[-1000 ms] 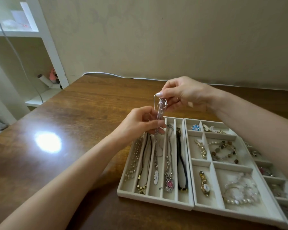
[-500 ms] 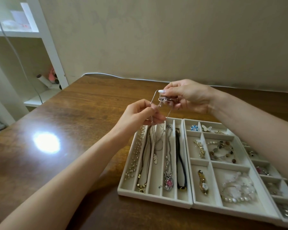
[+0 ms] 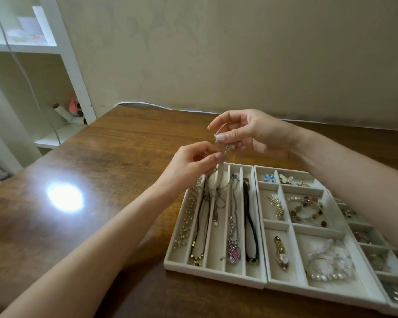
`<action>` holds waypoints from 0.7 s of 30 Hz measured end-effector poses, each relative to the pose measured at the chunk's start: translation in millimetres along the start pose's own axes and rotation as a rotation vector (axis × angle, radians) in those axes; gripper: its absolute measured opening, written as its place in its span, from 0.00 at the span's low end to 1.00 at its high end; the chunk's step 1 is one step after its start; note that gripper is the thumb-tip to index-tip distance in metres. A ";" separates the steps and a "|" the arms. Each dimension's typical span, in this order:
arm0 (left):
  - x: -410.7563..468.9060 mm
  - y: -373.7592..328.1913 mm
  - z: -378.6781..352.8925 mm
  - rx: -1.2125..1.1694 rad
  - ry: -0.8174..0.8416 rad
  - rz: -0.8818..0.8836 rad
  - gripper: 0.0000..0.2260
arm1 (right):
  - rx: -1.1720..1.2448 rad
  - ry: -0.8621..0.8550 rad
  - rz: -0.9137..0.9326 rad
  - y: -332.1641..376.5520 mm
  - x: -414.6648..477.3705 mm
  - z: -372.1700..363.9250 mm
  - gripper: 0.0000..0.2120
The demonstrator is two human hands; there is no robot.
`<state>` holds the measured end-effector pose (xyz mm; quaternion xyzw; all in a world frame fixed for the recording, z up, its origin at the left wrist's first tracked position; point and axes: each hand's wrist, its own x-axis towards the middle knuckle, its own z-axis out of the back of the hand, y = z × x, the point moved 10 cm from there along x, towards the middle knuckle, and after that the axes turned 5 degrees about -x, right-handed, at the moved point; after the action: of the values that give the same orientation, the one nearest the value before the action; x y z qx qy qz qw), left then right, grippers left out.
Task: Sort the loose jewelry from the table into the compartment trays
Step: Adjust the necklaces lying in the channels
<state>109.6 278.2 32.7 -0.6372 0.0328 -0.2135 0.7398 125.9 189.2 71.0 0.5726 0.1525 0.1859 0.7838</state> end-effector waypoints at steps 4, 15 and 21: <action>-0.5 -6.3 1.4 -0.063 -0.011 -0.034 0.04 | -0.046 -0.008 0.018 3.2 1.7 1.9 0.12; 1.9 -9.4 22.8 -0.385 -0.155 -0.085 0.06 | -0.277 -0.109 0.037 5.0 2.7 18.2 0.12; 0.2 -6.6 36.2 -0.308 -0.279 -0.103 0.07 | -0.167 -0.061 0.024 0.0 1.3 15.1 0.12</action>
<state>119.5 311.1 45.8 -0.7668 -0.0700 -0.1532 0.6194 133.9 177.1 75.4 0.5126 0.1056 0.1900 0.8307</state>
